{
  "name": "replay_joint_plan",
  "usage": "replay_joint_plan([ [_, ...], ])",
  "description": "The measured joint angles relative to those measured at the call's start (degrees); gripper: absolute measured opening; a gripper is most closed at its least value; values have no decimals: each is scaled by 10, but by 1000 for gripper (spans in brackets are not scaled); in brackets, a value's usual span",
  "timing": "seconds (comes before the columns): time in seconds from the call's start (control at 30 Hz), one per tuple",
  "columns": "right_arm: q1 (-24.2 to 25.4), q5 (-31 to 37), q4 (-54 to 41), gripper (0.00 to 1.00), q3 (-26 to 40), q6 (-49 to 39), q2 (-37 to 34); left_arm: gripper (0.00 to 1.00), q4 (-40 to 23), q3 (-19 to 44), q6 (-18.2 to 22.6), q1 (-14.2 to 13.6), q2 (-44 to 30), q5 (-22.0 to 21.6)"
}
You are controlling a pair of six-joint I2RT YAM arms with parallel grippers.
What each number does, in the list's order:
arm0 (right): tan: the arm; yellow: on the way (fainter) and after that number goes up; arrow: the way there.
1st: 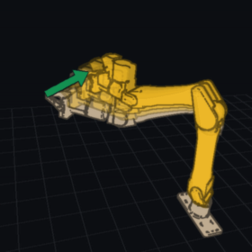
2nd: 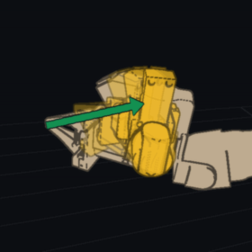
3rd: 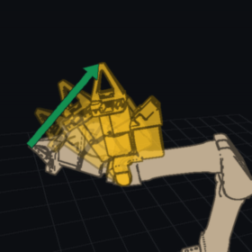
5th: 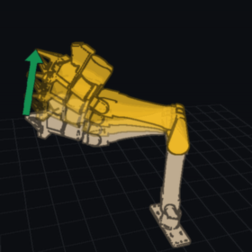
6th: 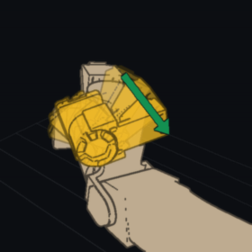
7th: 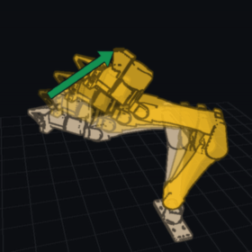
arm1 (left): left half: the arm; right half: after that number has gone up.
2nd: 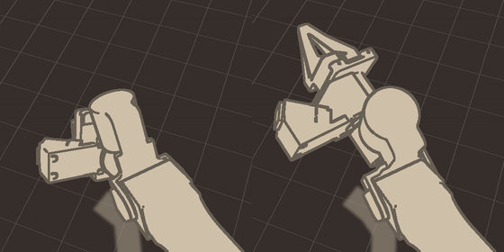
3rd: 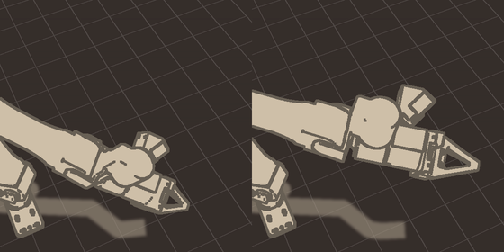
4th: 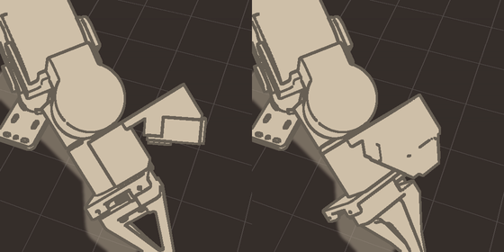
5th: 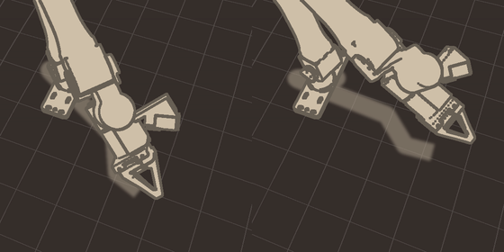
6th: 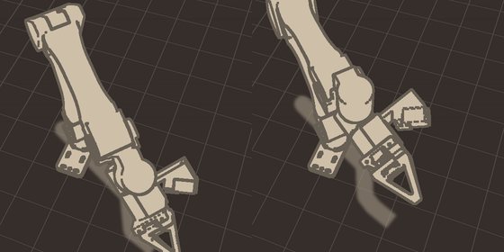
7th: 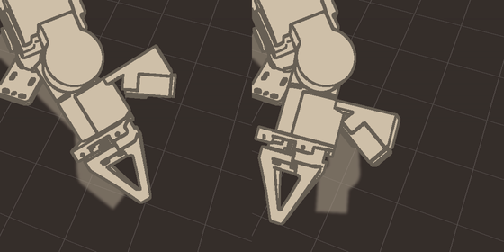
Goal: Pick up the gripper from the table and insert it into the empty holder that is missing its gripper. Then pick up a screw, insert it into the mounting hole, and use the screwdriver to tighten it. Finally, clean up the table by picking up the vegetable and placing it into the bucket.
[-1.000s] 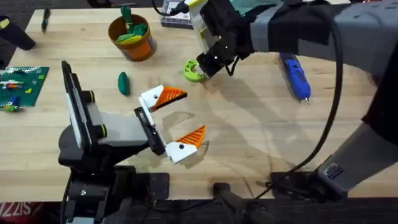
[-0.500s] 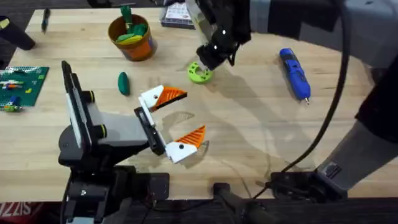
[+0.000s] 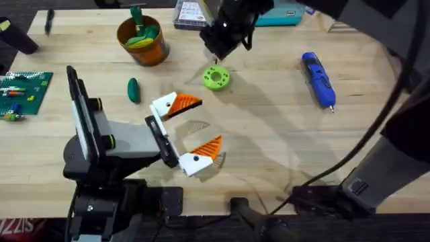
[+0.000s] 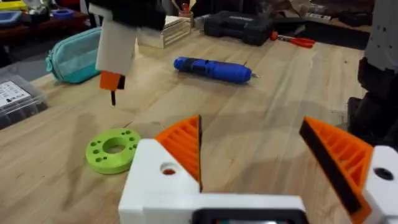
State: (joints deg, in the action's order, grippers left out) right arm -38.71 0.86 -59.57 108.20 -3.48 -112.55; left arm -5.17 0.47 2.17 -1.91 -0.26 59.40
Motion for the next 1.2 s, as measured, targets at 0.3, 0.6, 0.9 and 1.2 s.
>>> replay_joint_plan([
  [0.3,-54,0,-101,4,127,0,1,985,0,0,0,0,0,0],
  [0.6,-154,0,-176,4,222,0,1,985,0,0,0,0,0,0],
  [0.9,-217,0,-204,4,230,1,1,985,0,0,0,0,0,0],
  [1.2,-244,0,-204,4,230,1,1,985,0,0,0,0,0,0],
])
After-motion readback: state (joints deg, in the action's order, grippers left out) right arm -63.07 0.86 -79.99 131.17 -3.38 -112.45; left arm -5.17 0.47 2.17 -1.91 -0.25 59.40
